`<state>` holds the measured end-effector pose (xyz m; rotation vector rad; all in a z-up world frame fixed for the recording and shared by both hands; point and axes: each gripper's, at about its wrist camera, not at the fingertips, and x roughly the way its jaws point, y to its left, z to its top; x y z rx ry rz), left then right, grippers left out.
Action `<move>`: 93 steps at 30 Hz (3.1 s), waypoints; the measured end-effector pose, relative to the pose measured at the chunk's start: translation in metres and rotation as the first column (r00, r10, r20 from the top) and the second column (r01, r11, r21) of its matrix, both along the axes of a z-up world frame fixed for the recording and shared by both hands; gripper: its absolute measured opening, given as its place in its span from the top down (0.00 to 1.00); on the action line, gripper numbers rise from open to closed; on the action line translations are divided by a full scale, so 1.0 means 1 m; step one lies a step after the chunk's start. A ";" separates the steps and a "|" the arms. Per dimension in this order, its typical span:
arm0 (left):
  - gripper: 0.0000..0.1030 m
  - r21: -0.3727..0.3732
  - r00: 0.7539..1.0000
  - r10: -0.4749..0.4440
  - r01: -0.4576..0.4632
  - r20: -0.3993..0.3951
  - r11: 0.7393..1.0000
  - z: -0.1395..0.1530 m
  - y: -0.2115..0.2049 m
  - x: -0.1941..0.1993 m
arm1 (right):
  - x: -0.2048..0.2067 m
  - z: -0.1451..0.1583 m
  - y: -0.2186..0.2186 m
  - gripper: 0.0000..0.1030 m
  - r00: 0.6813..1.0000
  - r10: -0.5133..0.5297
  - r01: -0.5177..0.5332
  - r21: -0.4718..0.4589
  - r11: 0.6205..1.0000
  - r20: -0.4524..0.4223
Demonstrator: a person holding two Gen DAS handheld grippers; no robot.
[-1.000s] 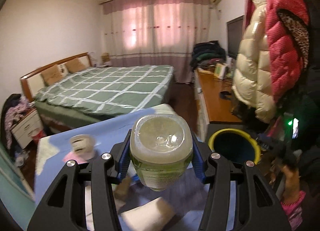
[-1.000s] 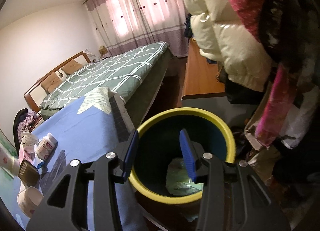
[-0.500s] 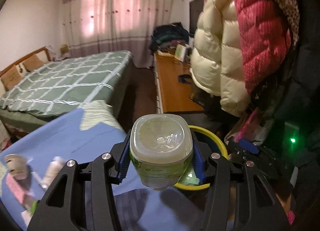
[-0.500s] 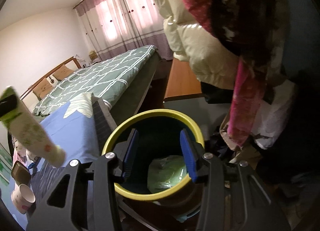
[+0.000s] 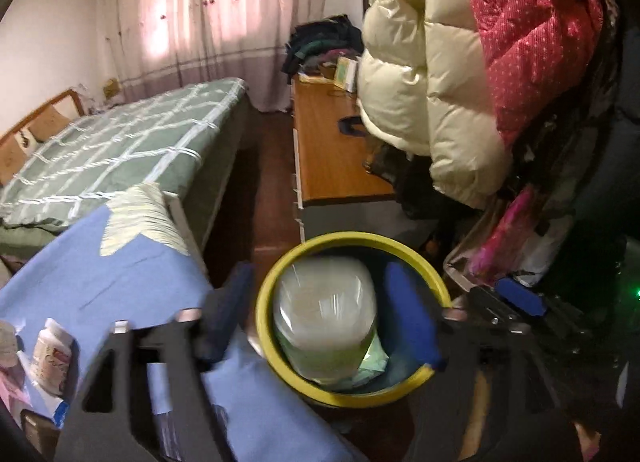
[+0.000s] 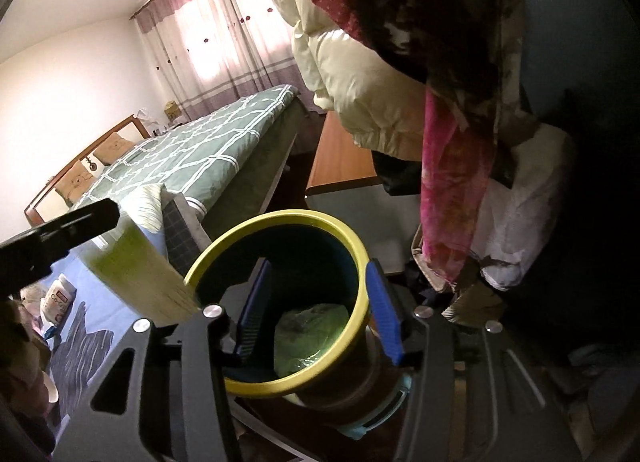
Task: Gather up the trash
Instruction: 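Carry the plastic tub to the yellow bin and release it, then grasp the white blue-capped toothpaste tube with the right gripper, then drop the tube into the yellow bin with the right gripper while the left grasps the paper cup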
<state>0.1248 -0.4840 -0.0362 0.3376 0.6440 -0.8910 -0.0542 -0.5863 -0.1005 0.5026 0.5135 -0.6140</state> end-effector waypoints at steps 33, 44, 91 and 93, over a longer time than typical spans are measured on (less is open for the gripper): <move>0.06 -0.248 0.591 0.807 -0.780 0.006 0.574 0.001 0.486 0.081 | 0.182 0.031 0.237 0.49 0.794 0.598 -0.606 -0.063 0.793 -0.113; 0.06 -0.257 0.519 0.855 -0.825 0.006 0.503 -0.031 0.504 0.093 | 0.264 0.025 0.308 0.64 0.576 0.780 -0.810 -0.047 0.584 -0.244; 0.05 -0.248 0.532 0.846 -0.825 -0.032 0.508 -0.039 0.502 0.090 | 0.278 0.023 0.338 0.75 0.474 0.837 -0.873 -0.020 0.488 -0.272; 0.05 -0.249 0.540 0.841 -0.819 -0.029 0.517 -0.039 0.500 0.089 | 0.265 0.031 0.328 0.75 0.498 0.835 -0.861 -0.022 0.508 -0.234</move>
